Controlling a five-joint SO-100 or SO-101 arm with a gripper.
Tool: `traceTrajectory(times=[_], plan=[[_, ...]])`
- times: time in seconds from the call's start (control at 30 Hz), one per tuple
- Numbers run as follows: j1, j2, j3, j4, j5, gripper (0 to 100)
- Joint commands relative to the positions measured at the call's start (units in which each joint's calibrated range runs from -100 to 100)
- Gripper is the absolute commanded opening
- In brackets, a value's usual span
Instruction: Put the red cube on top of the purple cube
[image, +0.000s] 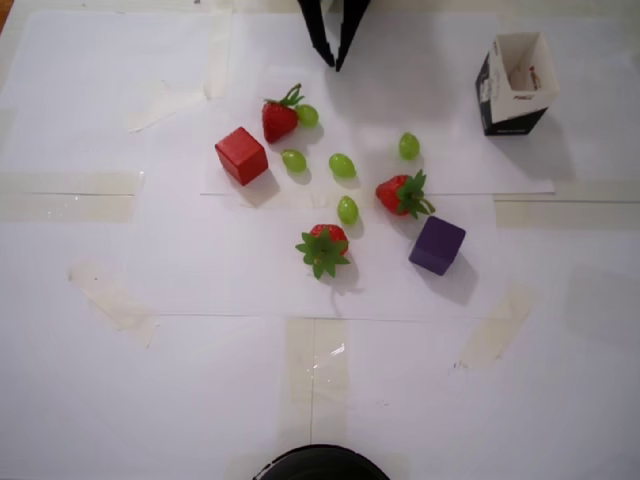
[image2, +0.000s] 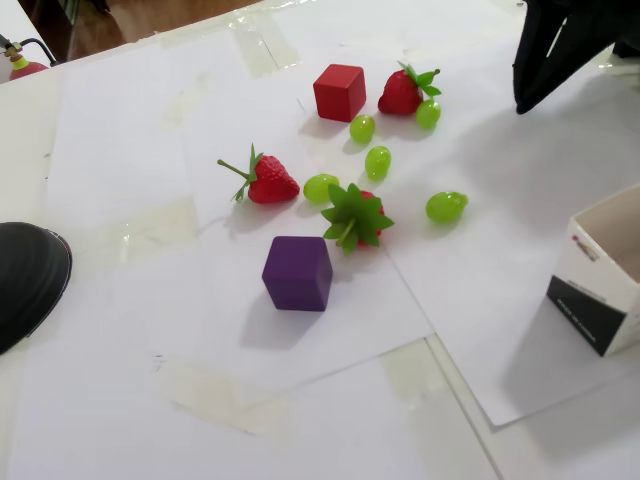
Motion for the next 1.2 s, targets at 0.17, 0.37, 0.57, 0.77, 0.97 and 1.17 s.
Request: traceTrajectory(times=[0.17,0.37,0.57,0.77,0.97,1.17], plan=[[2.9,-0.5,-16.8,8.8,1.5,0],[5.6,19.1,-36.3,10.9,4.4,0],[9.3,49.0,-62.8,14.6,11.6,0],[10.1,69.1,-81.7,16.9,18.8,0],[11.8,78.9,-93.7,17.6,23.8,0],[13.7,88.0,-102.8,18.1,24.9,0]])
